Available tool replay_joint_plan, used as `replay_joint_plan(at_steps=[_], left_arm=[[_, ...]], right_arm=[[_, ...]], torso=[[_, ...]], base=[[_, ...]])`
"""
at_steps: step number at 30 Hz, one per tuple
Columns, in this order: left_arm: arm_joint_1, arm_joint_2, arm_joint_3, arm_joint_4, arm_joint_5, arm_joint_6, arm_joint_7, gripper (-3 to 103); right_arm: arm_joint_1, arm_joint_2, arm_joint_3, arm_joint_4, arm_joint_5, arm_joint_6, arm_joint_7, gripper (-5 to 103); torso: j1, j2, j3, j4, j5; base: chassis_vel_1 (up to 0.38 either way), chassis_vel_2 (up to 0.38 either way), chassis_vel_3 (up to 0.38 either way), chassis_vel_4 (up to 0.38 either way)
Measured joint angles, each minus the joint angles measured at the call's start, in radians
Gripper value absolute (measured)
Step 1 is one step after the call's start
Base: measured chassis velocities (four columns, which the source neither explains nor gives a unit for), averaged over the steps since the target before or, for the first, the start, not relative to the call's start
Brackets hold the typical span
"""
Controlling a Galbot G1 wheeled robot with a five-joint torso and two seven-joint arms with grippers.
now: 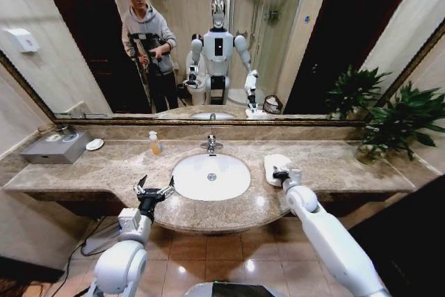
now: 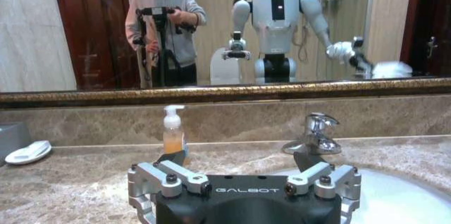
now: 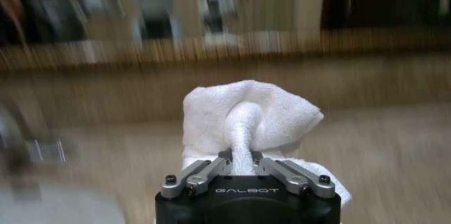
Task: Pick up the towel from the sink counter and wipe the mirror surface.
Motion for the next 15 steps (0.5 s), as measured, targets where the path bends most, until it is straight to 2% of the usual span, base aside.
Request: replay_joint_plan(at_steps=[3,4,6,15], left_arm=[[0.000,0.000,0.000,0.000,0.000,0.000,0.000,100],[0.000,0.000,0.000,0.000,0.000,0.000,0.000,100],[0.000,0.000,0.000,0.000,0.000,0.000,0.000,100],[0.000,0.000,0.000,0.000,0.000,0.000,0.000,100]], right_arm=[[0.095,-0.015,0.014,0.057,-0.008,0.095,-0.042,8],[0.095,-0.015,0.014,0.057,-0.008,0.095,-0.042,8],[0.169,-0.019,0.018,0.079,-0.021,0.142,-0.052,8],[0.311,-0.009,0.079,0.067,-0.058,0.201,-0.001,8]], torso=[[0.000,0.000,0.000,0.0003,-0.0004],[0.000,0.000,0.000,0.0003,-0.0004],[0.000,0.000,0.000,0.0004,-0.0003],[0.000,0.000,0.000,0.0000,0.0000]], base=[[0.000,0.000,0.000,0.000],[0.000,0.000,0.000,0.000],[0.000,0.000,0.000,0.000],[0.000,0.000,0.000,0.000]])
